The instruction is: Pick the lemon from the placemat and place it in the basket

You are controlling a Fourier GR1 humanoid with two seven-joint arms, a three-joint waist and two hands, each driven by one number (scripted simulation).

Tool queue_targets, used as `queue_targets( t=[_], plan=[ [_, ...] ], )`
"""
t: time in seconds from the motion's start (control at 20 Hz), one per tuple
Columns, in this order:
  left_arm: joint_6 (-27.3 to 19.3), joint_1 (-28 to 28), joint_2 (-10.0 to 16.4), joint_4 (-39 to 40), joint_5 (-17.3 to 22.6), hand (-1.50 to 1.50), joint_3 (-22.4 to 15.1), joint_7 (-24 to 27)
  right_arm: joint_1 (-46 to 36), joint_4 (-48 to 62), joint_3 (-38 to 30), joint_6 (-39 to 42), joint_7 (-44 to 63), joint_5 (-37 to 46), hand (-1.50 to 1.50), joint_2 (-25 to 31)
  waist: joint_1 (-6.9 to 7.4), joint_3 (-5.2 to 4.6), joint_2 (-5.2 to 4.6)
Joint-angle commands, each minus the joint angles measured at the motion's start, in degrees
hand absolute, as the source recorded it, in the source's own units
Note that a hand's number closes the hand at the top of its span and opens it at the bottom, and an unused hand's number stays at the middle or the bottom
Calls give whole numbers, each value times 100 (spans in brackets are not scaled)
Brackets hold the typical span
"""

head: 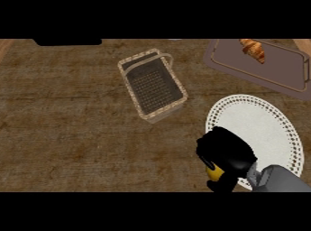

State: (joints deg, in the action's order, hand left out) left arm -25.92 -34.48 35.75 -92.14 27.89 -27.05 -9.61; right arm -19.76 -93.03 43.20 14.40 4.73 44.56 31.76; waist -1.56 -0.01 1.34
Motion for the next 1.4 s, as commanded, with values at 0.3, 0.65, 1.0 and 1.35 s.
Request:
queue_targets(
  t=[0.3,0.65,1.0,1.35],
  plan=[
    [-1,735,-123,-379,-37,0,192,385,364,-1151,508,-422,2297,-240,150,-3098,-437,-19,24],
    [8,824,-18,-404,97,0,252,381,3,-2482,545,-1782,3445,-486,150,-3161,-398,-33,41],
    [-35,962,79,-397,168,0,278,362,-1031,-2855,66,-1975,4893,-235,150,-3173,-391,-63,24],
    [-7,1110,114,-433,186,0,165,383,-2227,-2685,-786,-1962,5974,-279,150,-3175,-271,-60,-27]
  ],
)
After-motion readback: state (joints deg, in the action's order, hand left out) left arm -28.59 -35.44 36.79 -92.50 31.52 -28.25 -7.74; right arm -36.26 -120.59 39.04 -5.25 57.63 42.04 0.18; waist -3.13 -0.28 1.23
